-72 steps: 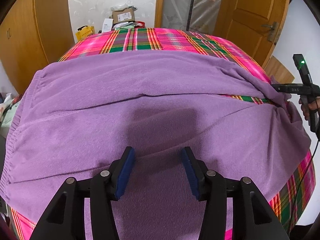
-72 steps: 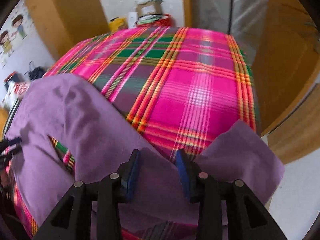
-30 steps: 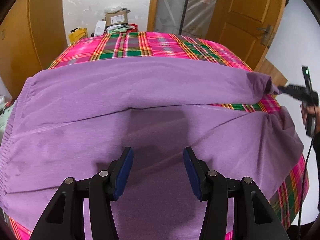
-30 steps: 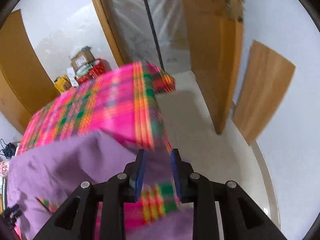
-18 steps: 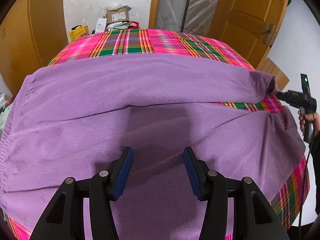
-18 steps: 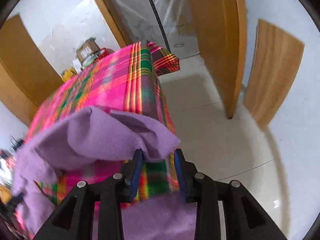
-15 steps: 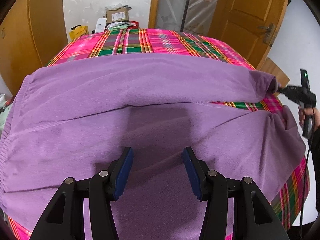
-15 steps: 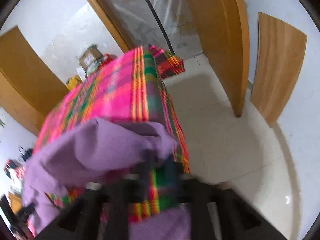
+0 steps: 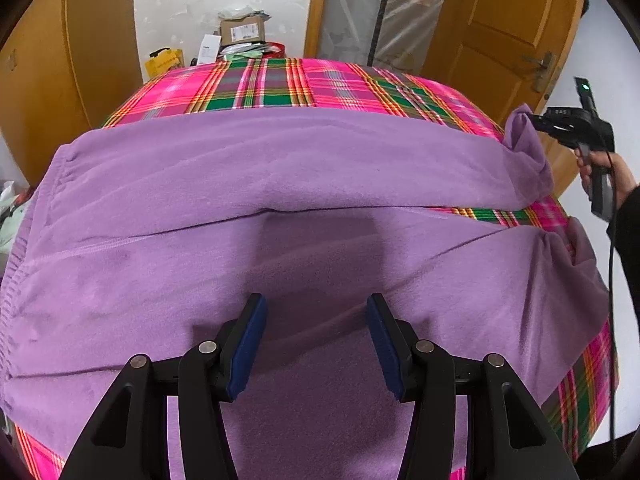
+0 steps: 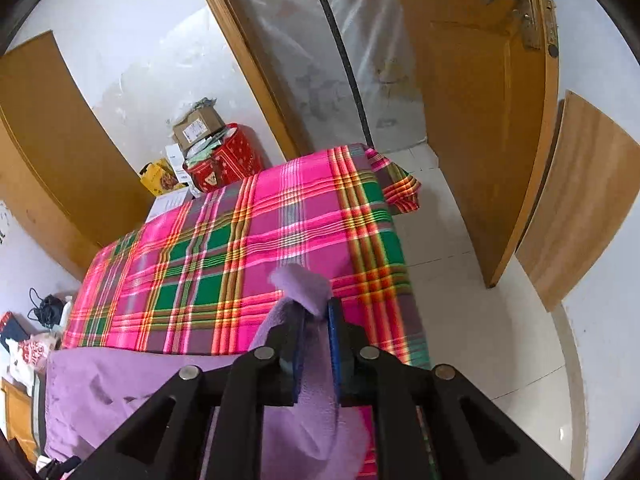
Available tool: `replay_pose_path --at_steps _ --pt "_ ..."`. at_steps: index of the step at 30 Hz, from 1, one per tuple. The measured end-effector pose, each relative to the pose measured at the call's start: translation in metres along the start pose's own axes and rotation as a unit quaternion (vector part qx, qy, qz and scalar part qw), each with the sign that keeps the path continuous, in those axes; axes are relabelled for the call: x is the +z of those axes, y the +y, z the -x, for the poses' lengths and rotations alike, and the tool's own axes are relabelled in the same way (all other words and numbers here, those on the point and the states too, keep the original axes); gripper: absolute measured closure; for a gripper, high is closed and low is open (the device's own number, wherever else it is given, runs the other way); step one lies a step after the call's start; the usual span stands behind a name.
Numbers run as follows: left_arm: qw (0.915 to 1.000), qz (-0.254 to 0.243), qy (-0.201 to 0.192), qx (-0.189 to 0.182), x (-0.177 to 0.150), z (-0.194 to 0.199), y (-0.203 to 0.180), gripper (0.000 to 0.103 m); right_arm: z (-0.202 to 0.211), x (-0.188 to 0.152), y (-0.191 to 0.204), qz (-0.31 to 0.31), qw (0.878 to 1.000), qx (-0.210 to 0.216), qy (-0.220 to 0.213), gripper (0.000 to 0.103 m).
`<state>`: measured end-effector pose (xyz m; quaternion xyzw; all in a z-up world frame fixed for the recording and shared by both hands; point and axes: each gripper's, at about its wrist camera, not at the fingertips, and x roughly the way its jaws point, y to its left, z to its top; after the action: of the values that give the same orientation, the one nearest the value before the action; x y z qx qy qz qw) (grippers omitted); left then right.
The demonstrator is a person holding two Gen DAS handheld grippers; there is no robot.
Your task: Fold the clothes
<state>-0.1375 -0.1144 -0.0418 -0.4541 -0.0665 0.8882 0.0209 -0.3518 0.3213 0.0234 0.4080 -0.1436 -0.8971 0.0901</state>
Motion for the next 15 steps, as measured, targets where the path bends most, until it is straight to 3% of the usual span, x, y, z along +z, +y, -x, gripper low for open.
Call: replay_pose_path --at_steps 3,6,11,15 --pt "1.0000 0.002 0.000 -0.002 -0.001 0.000 0.003 0.049 0.021 -0.015 -0.015 -0.033 0.998 0.020 -0.042 0.075" --pt "1.0000 0.001 0.000 -0.007 -0.002 -0.001 0.002 0.049 0.036 -0.030 -0.037 -0.072 0.995 0.008 -0.061 0.073" --pt "0.9999 -0.006 0.000 -0.015 -0.003 -0.003 -0.003 0.049 0.017 -0.062 -0.062 -0.095 0.995 -0.004 0.008 0.070" --pt "0.9999 -0.006 0.000 -0.016 -0.004 -0.001 -0.005 0.049 0.002 -0.069 -0.048 -0.082 0.996 0.007 0.021 0.070"
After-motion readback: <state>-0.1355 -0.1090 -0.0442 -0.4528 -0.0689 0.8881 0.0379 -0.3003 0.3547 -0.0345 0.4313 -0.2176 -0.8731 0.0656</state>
